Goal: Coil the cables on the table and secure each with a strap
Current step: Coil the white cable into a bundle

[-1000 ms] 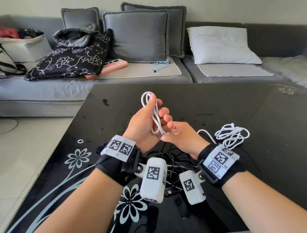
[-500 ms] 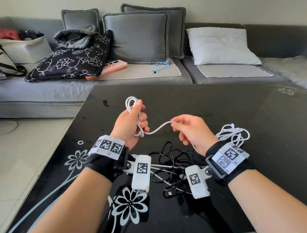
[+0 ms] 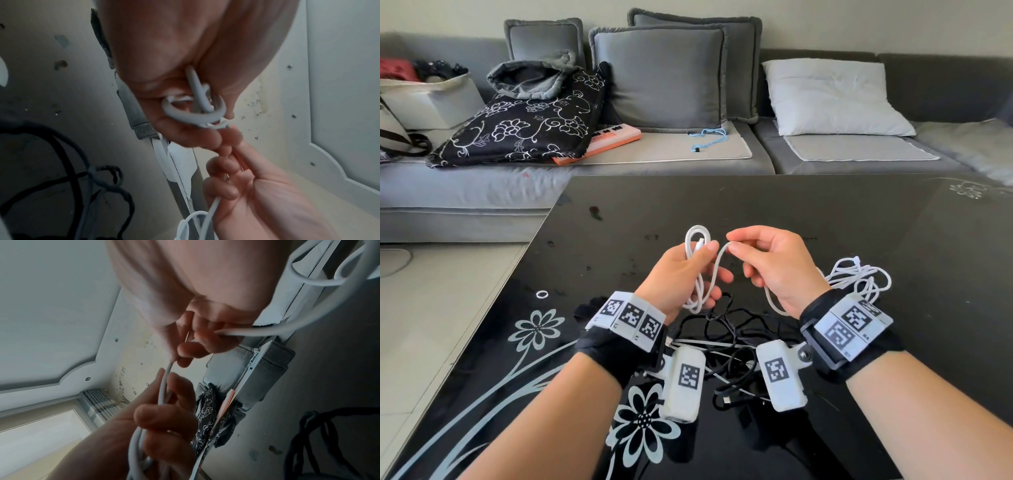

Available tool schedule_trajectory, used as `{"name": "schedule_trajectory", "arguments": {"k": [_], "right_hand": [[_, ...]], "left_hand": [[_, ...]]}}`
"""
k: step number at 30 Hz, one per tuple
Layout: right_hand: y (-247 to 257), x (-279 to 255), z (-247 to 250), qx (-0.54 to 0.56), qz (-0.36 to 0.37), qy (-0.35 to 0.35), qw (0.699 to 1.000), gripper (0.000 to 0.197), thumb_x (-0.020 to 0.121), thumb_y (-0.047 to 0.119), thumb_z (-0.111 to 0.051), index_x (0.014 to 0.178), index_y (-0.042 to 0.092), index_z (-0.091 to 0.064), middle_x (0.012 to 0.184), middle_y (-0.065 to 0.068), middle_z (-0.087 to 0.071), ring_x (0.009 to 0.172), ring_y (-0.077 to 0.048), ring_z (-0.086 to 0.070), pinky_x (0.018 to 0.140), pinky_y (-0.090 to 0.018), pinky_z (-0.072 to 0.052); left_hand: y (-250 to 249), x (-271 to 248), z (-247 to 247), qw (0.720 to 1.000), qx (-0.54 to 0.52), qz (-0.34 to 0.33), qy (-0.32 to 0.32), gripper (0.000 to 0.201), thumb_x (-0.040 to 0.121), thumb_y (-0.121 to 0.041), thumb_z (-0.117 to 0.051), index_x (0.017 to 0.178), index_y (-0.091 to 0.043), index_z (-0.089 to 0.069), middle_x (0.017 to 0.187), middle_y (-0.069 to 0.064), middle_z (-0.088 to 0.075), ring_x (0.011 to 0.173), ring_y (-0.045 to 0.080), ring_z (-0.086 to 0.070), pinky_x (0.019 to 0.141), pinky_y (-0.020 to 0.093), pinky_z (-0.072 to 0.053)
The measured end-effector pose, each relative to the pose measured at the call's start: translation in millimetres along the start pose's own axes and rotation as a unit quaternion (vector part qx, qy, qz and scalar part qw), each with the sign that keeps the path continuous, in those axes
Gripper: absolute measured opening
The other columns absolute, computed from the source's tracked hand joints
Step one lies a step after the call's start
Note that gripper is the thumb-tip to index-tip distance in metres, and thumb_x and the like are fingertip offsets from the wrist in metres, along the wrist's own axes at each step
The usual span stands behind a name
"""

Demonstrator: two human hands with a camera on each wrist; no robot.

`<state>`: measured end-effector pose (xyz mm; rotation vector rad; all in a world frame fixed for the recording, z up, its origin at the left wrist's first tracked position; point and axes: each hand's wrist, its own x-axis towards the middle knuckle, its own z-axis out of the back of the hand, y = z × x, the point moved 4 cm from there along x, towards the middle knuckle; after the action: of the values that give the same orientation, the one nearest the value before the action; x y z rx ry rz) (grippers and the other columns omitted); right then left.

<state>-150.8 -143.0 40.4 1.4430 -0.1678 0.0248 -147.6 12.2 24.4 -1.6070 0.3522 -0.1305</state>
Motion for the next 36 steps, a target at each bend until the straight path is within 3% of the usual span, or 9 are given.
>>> {"name": "schedule_trajectory", "arguments": {"k": [4, 8, 13, 19, 23, 25, 30, 33, 36], "right_hand": [[3, 0, 0, 0.016, 0.023, -0.018, 0.999, 0.008, 0.086, 0.008, -0.073, 0.09, 0.015, -0.072, 0.07, 0.003, -0.067, 0.05, -0.012, -0.05, 0.043, -0.025, -0.036], [6, 1, 3, 0.019, 0.042, -0.03, 0.998, 0.008, 0.085, 0.007, -0.075, 0.087, 0.012, -0.069, 0.072, -0.001, -0.067, 0.05, -0.013, -0.051, 0.043, -0.025, -0.037], [4, 2, 3, 0.018, 0.049, -0.033, 0.998, 0.01, 0.083, 0.008, -0.077, 0.088, 0.011, -0.069, 0.074, 0.001, -0.069, 0.051, -0.014, -0.054, 0.044, -0.025, -0.041], [-1, 1, -4, 0.016, 0.039, -0.023, 0.999, 0.009, 0.085, 0.009, -0.075, 0.095, 0.01, -0.073, 0.074, 0.001, -0.068, 0.054, -0.011, -0.056, 0.047, -0.025, -0.044], [-2, 1, -6, 0.001, 0.032, -0.025, 0.999, 0.008, 0.085, 0.01, -0.074, 0.093, 0.011, -0.075, 0.066, 0.005, -0.067, 0.054, -0.009, -0.057, 0.047, -0.024, -0.046], [-1, 1, -6, -0.006, 0.036, -0.027, 0.999, 0.007, 0.086, 0.009, -0.074, 0.093, 0.01, -0.075, 0.068, 0.003, -0.067, 0.054, -0.009, -0.057, 0.047, -0.023, -0.046], [0, 0, -6, -0.006, 0.045, -0.028, 0.999, 0.005, 0.086, 0.01, -0.074, 0.09, 0.012, -0.072, 0.076, -0.004, -0.068, 0.058, -0.012, -0.058, 0.046, -0.024, -0.045], [-1, 0, -6, -0.003, 0.035, -0.025, 0.999, 0.008, 0.086, 0.016, -0.075, 0.092, 0.011, -0.072, 0.076, -0.004, -0.068, 0.056, -0.012, -0.057, 0.045, -0.025, -0.044], [0, -1, -7, -0.005, 0.022, -0.015, 1.0, 0.014, 0.088, 0.025, -0.073, 0.091, 0.012, -0.071, 0.074, -0.006, -0.07, 0.053, -0.014, -0.055, 0.044, -0.028, -0.043]], "left_hand": [[2, 1, -5, 1.0, 0.006, 0.003, 0.019, 0.031, 0.102, -0.044, -0.047, 0.094, -0.014, -0.053, 0.068, 0.007, -0.065, 0.046, 0.014, -0.044, 0.042, 0.023, -0.039], [5, 1, -10, 0.998, 0.028, 0.009, 0.055, 0.031, 0.102, -0.044, -0.047, 0.095, -0.014, -0.051, 0.057, -0.001, -0.048, 0.044, 0.012, -0.037, 0.041, 0.021, -0.032], [6, -1, -12, 0.995, 0.043, 0.02, 0.087, 0.037, 0.1, -0.051, -0.046, 0.1, -0.015, -0.051, 0.055, -0.003, -0.04, 0.046, 0.013, -0.033, 0.044, 0.023, -0.029], [4, -2, -14, 0.995, 0.038, -0.001, 0.089, 0.041, 0.103, -0.056, -0.03, 0.106, -0.021, -0.05, 0.055, 0.001, -0.046, 0.043, 0.015, -0.039, 0.045, 0.026, -0.04], [5, 1, -13, 0.997, 0.0, -0.011, 0.082, 0.041, 0.105, -0.043, -0.039, 0.113, -0.007, -0.056, 0.07, 0.009, -0.062, 0.054, 0.02, -0.059, 0.054, 0.031, -0.053], [5, 2, -13, 0.997, -0.016, -0.014, 0.078, 0.04, 0.105, -0.039, -0.04, 0.109, -0.003, -0.055, 0.066, 0.006, -0.057, 0.05, 0.017, -0.053, 0.049, 0.028, -0.048], [6, 3, -13, 0.997, -0.031, 0.01, 0.07, 0.036, 0.104, -0.045, -0.043, 0.099, -0.011, -0.053, 0.056, -0.003, -0.034, 0.046, 0.012, -0.03, 0.041, 0.022, -0.027], [5, 3, -11, 0.998, -0.026, 0.002, 0.061, 0.037, 0.102, -0.047, -0.045, 0.1, -0.011, -0.055, 0.057, -0.003, -0.031, 0.047, 0.012, -0.026, 0.043, 0.023, -0.022], [1, 3, -9, 0.998, -0.046, -0.023, 0.048, 0.032, 0.104, -0.039, -0.045, 0.091, -0.011, -0.054, 0.055, -0.002, -0.033, 0.044, 0.012, -0.029, 0.043, 0.022, -0.024]]}}
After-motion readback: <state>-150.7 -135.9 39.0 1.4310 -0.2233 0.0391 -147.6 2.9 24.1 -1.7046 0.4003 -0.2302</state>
